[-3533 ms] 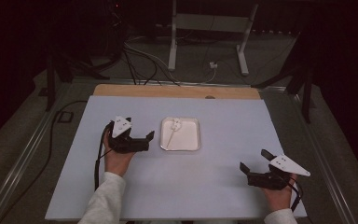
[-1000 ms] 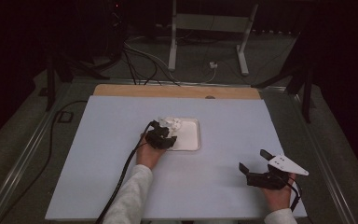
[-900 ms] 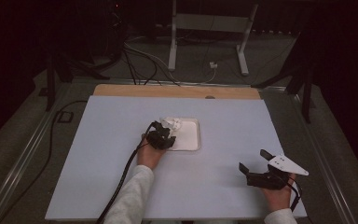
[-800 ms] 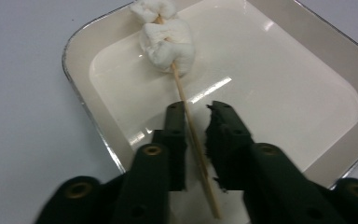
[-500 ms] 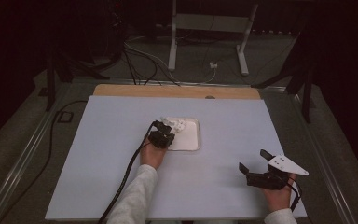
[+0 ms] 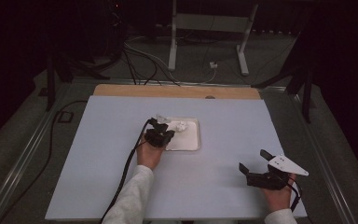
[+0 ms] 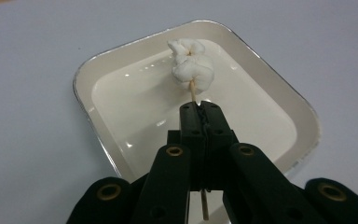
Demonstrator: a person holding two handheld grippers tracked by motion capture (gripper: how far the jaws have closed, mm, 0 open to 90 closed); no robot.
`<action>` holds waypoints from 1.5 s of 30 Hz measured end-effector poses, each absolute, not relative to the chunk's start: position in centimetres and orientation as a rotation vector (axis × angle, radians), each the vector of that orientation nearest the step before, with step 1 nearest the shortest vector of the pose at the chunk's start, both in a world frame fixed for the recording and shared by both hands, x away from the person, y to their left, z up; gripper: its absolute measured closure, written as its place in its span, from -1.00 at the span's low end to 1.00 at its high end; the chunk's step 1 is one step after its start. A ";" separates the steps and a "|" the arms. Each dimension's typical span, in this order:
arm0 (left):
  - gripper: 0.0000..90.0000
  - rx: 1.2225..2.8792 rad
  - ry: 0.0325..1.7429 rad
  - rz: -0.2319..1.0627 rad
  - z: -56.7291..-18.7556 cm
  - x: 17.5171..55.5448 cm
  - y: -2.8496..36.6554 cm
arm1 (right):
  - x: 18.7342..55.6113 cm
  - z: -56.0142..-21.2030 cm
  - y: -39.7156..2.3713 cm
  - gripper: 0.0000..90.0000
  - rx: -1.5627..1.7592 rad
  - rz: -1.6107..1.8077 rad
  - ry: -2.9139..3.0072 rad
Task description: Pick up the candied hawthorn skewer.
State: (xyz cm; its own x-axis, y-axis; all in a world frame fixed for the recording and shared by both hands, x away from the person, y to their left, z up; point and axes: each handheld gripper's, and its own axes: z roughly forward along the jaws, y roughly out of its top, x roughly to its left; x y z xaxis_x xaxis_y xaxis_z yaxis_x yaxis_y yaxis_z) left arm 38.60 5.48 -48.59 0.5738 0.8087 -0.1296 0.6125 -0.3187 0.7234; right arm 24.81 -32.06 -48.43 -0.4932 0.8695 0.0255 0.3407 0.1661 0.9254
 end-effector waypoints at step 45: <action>1.00 2.052 1.084 0.290 -47.7 35.2 9.1 | 24.9 -48.6 -31.7 -1.00 1.146 1.318 1.936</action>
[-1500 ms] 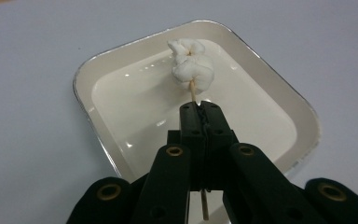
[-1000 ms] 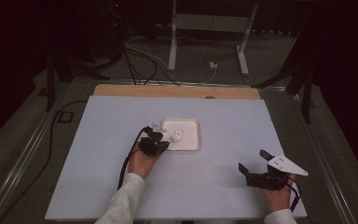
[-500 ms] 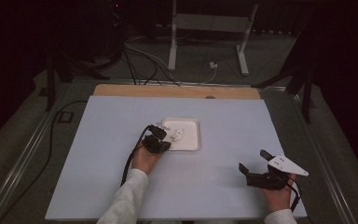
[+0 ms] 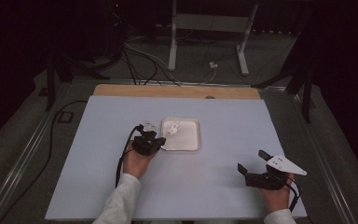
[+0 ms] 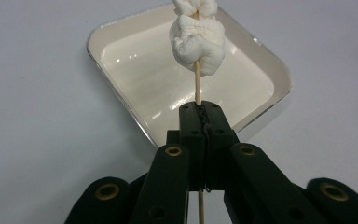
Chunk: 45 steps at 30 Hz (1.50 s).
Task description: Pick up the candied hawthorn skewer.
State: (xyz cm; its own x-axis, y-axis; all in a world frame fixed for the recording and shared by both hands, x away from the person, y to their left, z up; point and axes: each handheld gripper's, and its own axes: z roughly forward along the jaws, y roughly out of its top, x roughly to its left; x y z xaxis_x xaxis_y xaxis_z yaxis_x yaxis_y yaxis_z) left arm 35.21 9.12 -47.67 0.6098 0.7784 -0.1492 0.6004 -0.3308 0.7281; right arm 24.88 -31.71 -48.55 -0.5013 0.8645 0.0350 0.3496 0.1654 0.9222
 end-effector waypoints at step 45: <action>1.00 1.877 0.887 0.398 -45.0 30.0 12.4 | 32.4 -41.5 -25.3 -1.00 1.135 1.686 1.974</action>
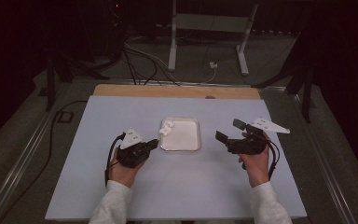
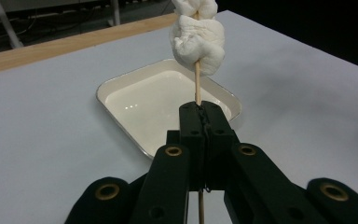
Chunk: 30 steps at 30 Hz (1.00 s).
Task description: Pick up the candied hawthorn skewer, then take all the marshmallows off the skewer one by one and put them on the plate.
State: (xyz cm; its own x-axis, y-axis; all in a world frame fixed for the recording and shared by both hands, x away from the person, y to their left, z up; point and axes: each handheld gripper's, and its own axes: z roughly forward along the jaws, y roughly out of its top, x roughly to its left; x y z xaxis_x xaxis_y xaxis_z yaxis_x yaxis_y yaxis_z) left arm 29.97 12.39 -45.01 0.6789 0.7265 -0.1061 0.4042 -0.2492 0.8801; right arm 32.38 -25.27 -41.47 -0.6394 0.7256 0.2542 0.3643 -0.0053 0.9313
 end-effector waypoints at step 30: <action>1.00 1.861 0.830 0.408 -45.2 29.7 12.3 | 36.1 -41.7 -16.9 -1.00 1.095 1.706 2.204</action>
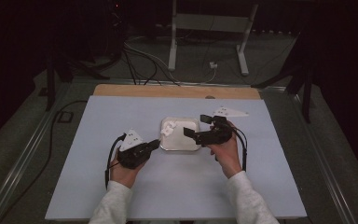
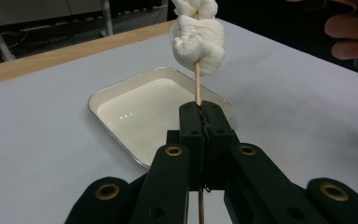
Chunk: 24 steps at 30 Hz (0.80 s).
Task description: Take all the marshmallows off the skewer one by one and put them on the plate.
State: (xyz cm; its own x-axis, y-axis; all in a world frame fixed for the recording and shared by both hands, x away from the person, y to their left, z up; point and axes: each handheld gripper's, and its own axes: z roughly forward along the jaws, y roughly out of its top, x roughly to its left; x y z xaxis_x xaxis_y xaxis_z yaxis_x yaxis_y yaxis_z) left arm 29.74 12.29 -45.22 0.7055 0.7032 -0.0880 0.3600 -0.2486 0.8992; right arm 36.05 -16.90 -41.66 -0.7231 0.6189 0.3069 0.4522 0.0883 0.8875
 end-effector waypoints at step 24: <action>1.00 1.868 0.776 0.404 -45.4 29.4 11.2 | 37.8 -42.7 -14.1 0.47 1.298 1.867 2.389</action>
